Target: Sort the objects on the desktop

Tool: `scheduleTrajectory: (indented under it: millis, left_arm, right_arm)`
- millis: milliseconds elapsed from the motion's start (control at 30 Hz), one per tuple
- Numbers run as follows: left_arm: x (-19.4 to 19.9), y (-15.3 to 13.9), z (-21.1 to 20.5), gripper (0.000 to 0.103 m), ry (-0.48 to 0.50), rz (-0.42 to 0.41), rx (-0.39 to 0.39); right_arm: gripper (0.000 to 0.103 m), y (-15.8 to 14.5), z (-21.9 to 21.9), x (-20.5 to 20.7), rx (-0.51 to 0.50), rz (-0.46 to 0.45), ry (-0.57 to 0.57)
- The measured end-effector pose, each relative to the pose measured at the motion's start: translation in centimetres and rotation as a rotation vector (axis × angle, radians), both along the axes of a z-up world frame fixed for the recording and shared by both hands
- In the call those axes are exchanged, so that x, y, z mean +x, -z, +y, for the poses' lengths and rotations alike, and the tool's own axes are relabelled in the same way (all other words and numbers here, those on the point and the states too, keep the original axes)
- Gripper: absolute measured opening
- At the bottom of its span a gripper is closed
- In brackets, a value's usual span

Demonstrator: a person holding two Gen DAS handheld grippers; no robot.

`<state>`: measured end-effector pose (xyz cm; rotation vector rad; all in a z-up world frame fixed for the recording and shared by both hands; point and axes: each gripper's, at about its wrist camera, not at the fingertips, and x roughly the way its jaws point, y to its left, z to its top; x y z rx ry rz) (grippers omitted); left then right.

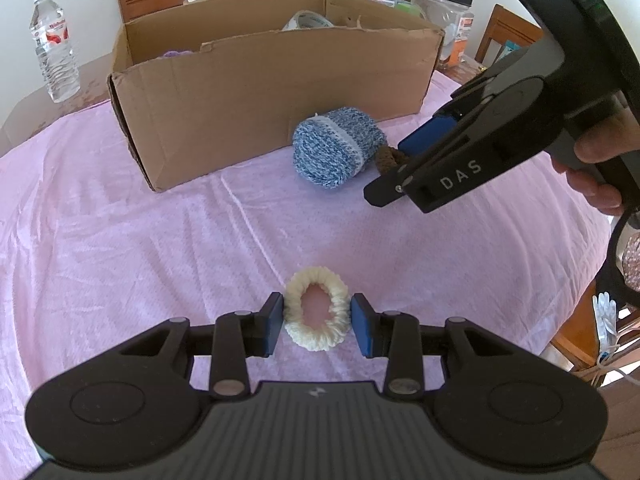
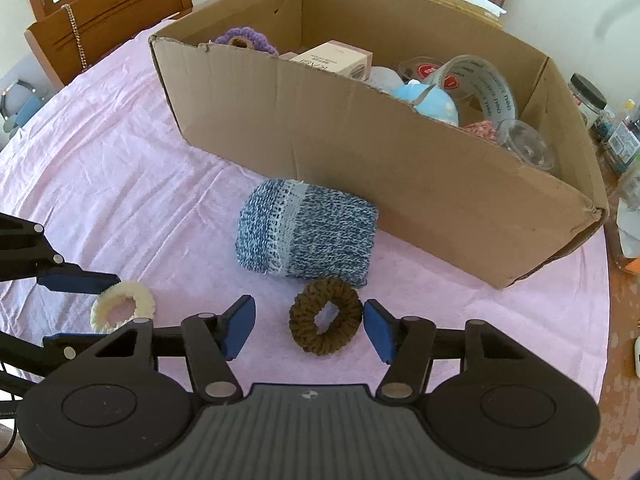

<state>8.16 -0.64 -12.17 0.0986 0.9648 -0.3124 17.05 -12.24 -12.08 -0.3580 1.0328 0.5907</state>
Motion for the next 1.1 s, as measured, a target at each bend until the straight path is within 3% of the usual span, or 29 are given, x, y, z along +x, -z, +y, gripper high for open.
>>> scheduleTrajectory:
  millis: [167,533,600,667,767,933,1100]
  left_arm:
    - [0.0,-0.1,-0.1,0.033,0.011,-0.008,0.004]
    - [0.6,-0.8,0.1,0.028,0.028,-0.008,-0.013]
    - [0.7,-0.7,0.2,0.029,0.025,-0.002,-0.014]
    - [0.6,-0.7,0.2,0.029,0.028,-0.002,-0.014]
    - [0.6,-0.5,0.3,0.029,0.024,0.003,-0.011]
    - [0.7,-0.4,0.3,0.029,0.019,0.008,-0.010]
    - [0.9,-0.2,0.4,0.031,0.013,0.019,-0.018]
  right_arm:
    - [0.054,0.1,-0.3,0.4,-0.011,0.003,0.003]
    - [0.050,0.0,-1.0,0.7,-0.001,0.026,-0.020]
    - [0.058,0.0,-1.0,0.7,0.002,0.021,-0.015]
    - [0.078,0.0,-1.1,0.6,0.021,0.024,-0.011]
    - [0.098,0.0,-1.3,0.8,0.022,0.027,0.014]
    - [0.102,1.4,-1.3,1.3,-0.001,0.100,0.046]
    - [0.103,1.7,-0.5,0.8,-0.055,0.083,0.013]
